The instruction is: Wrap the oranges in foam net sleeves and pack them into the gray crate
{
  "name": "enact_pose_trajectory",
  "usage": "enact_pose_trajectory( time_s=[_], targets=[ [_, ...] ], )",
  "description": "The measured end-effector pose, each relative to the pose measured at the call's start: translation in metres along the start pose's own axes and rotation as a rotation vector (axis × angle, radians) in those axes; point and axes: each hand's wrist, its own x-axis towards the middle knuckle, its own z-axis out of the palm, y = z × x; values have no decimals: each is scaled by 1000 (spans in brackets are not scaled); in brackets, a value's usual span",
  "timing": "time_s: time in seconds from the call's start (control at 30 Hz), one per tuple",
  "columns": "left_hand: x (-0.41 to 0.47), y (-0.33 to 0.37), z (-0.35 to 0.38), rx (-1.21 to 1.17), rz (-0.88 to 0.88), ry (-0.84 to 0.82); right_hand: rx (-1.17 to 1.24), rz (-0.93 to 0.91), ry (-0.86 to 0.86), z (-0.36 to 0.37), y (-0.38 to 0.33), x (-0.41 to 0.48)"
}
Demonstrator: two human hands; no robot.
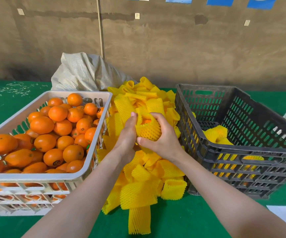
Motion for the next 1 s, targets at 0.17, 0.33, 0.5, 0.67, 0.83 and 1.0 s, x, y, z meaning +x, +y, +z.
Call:
enact_pose_trajectory(
  time_s=[0.17, 0.33, 0.5, 0.67, 0.83, 1.0],
  targets=[
    [6, -4, 7, -230, -107, -71, 15, 46, -196, -17, 0, 0],
    [12, -7, 26, -301, -74, -210, -56, 101, -93, -42, 0, 15],
    [24, -16, 42, 18, -60, -66, 101, 197, 173, -104, 12, 49],
    [34, -33, 51, 125, -67, -47, 92, 428, 376, -189, 72, 73],
    [43, -41, 55, 141, -69, -22, -889, 613, -233, -232, 140, 76],
    [51, -42, 50, 140, -63, 9, -1183, 789, -793, -231, 167, 81]
  ],
)
